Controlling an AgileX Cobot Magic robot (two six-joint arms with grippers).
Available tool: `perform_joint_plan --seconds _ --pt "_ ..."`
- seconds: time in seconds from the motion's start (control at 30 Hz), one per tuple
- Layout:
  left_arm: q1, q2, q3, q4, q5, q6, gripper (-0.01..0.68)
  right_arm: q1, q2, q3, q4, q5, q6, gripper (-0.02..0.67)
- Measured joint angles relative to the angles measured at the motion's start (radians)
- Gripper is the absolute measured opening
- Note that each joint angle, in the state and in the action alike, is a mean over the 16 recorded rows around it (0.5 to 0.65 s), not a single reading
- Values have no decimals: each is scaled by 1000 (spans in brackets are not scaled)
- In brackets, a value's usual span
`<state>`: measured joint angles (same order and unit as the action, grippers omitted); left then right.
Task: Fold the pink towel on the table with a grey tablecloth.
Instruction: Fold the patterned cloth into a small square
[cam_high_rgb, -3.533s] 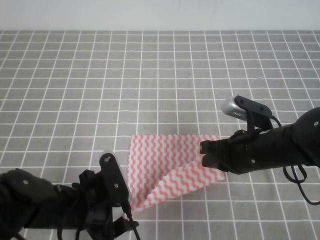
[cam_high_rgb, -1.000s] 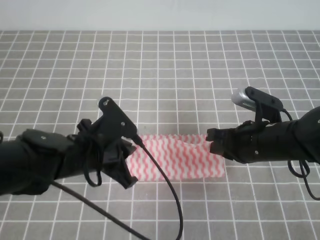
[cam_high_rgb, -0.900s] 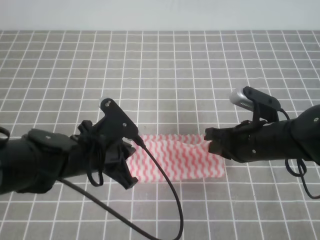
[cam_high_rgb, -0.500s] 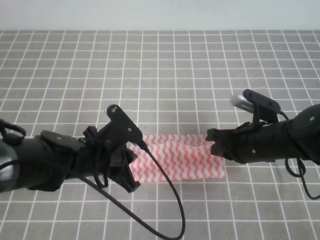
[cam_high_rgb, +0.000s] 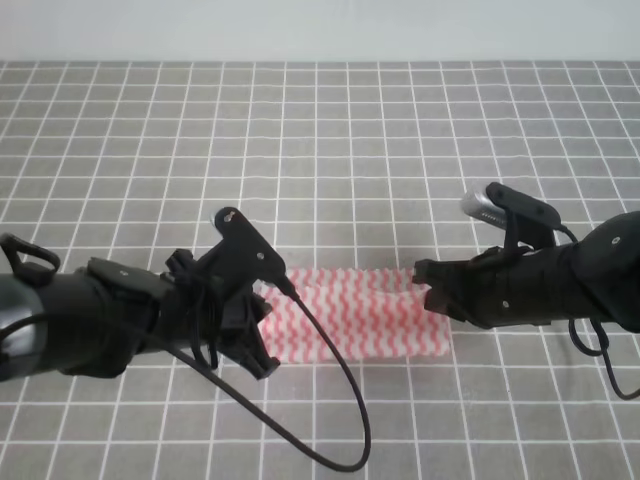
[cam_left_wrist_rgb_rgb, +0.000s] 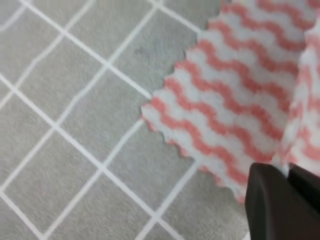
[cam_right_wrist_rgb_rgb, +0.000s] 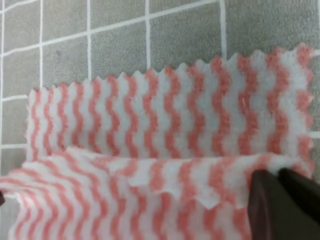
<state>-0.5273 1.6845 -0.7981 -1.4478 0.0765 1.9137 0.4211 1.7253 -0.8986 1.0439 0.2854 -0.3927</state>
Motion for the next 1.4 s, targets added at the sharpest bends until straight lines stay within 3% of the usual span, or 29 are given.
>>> perform_joint_plan --seconds 1.13,1.4 --pt "9 49 -50 4 -16 43 0 -53 2 -41 -2 56 -30 -15" --pt "9 59 -55 -2 -27 70 92 -53 4 -41 -8 69 -30 -15"
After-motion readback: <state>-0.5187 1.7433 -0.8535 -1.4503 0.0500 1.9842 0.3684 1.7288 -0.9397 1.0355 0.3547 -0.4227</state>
